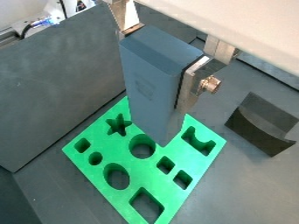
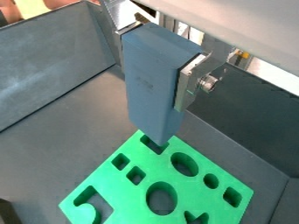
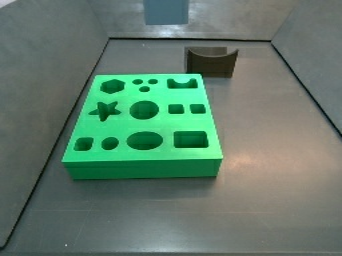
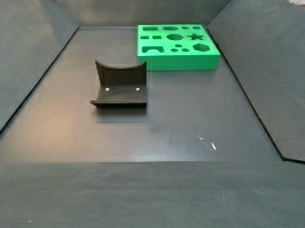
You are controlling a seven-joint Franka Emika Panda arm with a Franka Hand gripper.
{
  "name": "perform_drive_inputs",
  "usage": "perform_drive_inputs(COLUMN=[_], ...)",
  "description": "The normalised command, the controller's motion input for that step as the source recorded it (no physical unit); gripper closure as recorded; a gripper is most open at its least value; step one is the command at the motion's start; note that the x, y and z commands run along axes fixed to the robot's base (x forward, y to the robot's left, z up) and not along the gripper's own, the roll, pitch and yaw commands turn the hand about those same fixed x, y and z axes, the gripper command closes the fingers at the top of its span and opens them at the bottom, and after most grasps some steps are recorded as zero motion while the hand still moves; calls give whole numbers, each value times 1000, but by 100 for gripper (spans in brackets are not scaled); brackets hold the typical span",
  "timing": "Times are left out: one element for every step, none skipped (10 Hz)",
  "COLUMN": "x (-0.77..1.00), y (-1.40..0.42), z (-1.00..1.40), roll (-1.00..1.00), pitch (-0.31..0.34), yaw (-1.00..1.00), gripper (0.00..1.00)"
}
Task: Insert the rectangle object.
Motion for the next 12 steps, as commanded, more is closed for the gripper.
perform_drive_inputs(x=[523, 571, 549, 554, 566, 580, 523, 363, 220, 0, 0, -17], y=[-549, -411, -200, -160, -166, -180, -223, -357, -314, -97, -37, 0], z=[-1000, -1000, -917, -857, -871, -909, -900, -803, -586, -374, -343, -200], roll=[21, 97, 160, 190, 191, 177, 179, 239, 254, 116, 64, 0], pitch=[0, 0, 0, 10, 0, 0, 0, 19, 74, 41, 23, 9], yaw=[254, 180, 117, 120, 134, 143, 80, 0, 0, 0, 0, 0], gripper=[100, 100, 100, 100, 100, 100, 100, 100, 100, 100, 100, 100])
